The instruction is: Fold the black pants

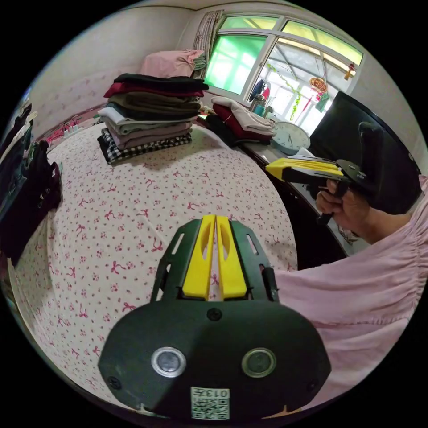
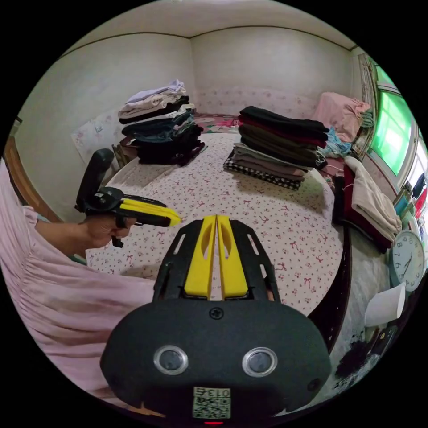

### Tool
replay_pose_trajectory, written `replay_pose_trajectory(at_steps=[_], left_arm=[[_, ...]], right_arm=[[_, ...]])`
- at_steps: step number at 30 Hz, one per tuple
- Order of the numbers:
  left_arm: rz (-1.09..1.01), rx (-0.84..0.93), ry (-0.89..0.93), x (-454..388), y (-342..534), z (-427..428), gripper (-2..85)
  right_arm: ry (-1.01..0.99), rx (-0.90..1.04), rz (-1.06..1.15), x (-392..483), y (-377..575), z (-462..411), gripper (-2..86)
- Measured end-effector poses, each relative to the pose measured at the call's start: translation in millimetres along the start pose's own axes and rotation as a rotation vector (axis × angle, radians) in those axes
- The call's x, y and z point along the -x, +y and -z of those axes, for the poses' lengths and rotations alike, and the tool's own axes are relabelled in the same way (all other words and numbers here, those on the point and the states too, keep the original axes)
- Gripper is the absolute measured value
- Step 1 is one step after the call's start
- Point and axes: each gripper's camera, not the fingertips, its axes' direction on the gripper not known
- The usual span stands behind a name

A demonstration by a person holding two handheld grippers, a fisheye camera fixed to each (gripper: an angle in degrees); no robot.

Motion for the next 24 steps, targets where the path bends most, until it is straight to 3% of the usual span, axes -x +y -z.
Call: replay_pose_trajectory(at_steps=[7, 17, 24], left_arm=[[-0.049, -0.001, -0.120, 9, -57, 7, 1.2], [-0.173, -0.172, -0.433, 40, -225, 61, 8.9], [-0.259, -0.038, -0.512, 46, -305, 48, 9.4]], right_arm=[[0.059, -0.017, -0.047, -54, -16, -16, 0.6], [0.229, -0.259, -0.061, -148, -103, -7, 4.2], [0.295, -0.330, -0.096, -207, -170, -9, 9.9]])
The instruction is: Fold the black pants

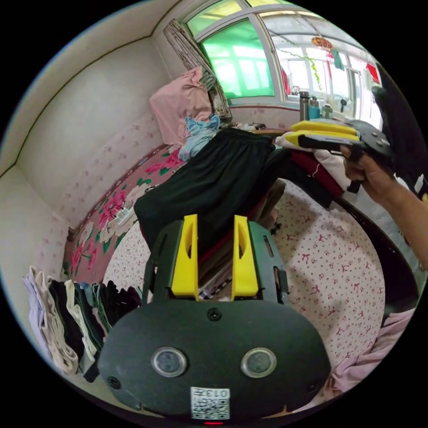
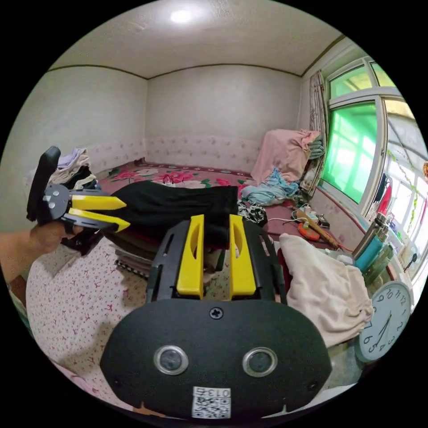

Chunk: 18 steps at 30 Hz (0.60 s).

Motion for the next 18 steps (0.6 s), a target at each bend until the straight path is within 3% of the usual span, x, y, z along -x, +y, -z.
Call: replay_pose_trajectory(at_steps=[2, 5, 8, 12, 18], left_arm=[[-0.004, 0.052, -0.002, 6, -6, -8, 3.2], [0.085, 0.038, 0.049, 23, -1, 2, 1.3], [0.091, 0.014, 0.086, 31, 4, 26, 0.6], [0.132, -0.134, 0.103, 46, 11, 88, 0.2], [0.277, -0.491, 0.287, 85, 51, 227, 0.1]], right_arm=[[-0.009, 0.025, -0.023, -8, -11, -15, 11.3], [-0.051, 0.113, -0.114, -24, -21, -43, 11.3], [-0.154, 0.179, -0.189, -33, -24, -58, 4.7], [-0.257, 0.012, -0.048, -8, -39, -3, 2.5], [-0.341, -0.224, 0.085, 32, -55, 105, 1.8]])
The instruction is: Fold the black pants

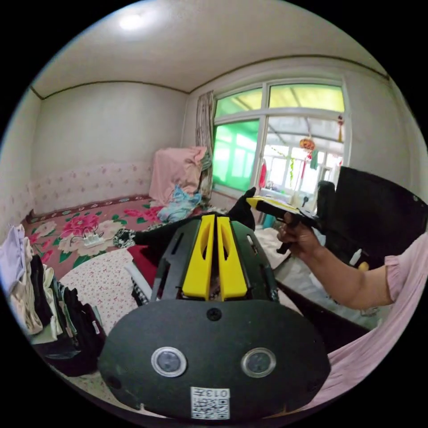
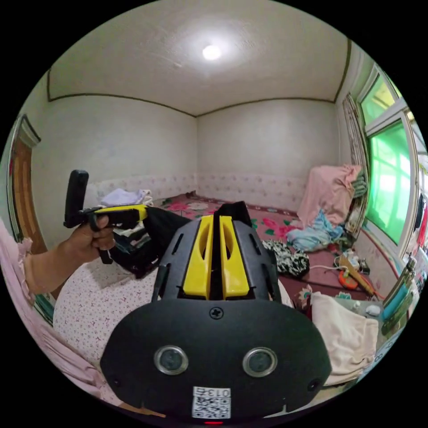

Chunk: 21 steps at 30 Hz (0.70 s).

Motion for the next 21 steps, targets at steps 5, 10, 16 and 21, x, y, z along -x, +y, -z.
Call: replay_pose_trajectory(at_steps=[5, 10, 16, 21], left_arm=[[-0.069, -0.157, 0.141, -35, -6, 132, 0.2], [-0.121, -0.192, 0.234, -64, 26, 234, 0.4], [0.091, 0.163, 0.146, -51, 123, 255, 2.0], [0.321, 0.371, 0.051, -21, 217, 260, 4.8]], right_arm=[[-0.049, -0.240, 0.130, 68, -31, 85, 1.8], [-0.142, -0.397, 0.177, 140, -36, 149, 2.0], [-0.333, -0.079, 0.058, 212, 20, 93, 3.7], [-0.380, 0.263, -0.094, 245, 115, 48, 6.1]])
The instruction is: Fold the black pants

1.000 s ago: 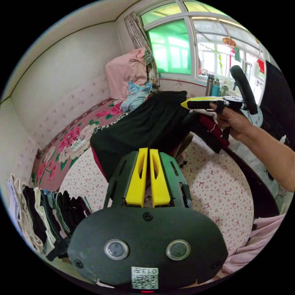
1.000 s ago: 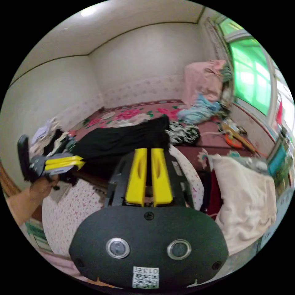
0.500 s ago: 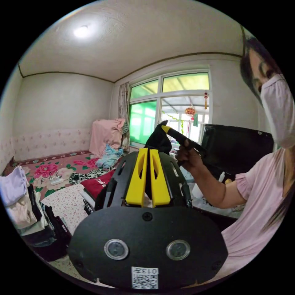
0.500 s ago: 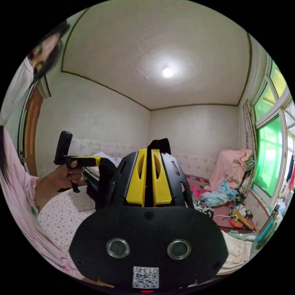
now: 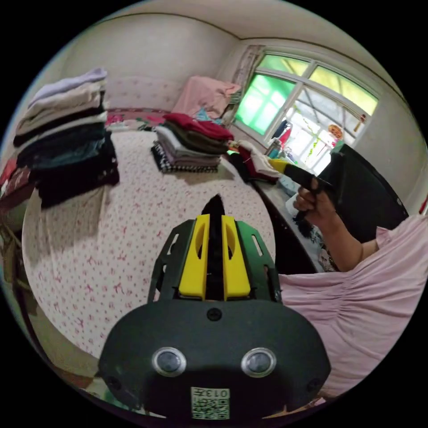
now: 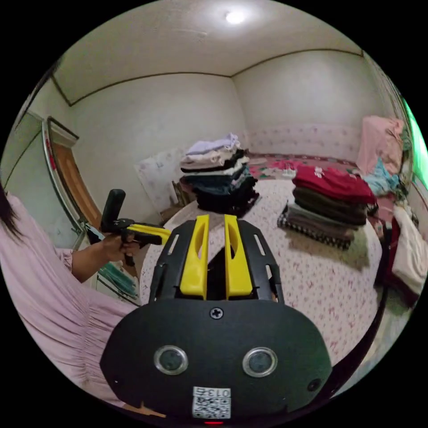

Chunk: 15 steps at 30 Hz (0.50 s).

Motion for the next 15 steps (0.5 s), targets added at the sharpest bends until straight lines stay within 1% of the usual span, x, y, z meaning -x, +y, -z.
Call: replay_pose_trajectory(at_steps=[2, 4, 7, 9, 12, 14, 15], left_arm=[[0.086, 0.028, -0.012, 18, 27, -5, 5.4], [0.117, 0.057, -0.029, 25, 40, -10, 5.9], [0.102, 0.115, -0.055, 26, 50, -19, 7.0], [0.083, 0.132, -0.083, 25, 48, -23, 8.0], [0.046, 0.109, -0.173, 25, 34, -24, 10.3], [0.030, 0.123, -0.298, 29, 23, -33, 13.1], [0.033, 0.129, -0.313, 32, 20, -36, 13.3]], right_arm=[[0.057, 0.045, -0.073, -1, 30, -3, 6.6], [0.112, 0.089, -0.166, -5, 59, -1, 6.9], [0.183, 0.224, -0.322, -8, 116, -6, 8.0], [0.203, 0.281, -0.386, -7, 141, -12, 8.9], [0.208, 0.369, -0.434, -4, 166, -34, 10.3], [0.213, 0.403, -0.450, -4, 174, -50, 11.2], [0.203, 0.424, -0.461, -5, 177, -62, 11.7]])
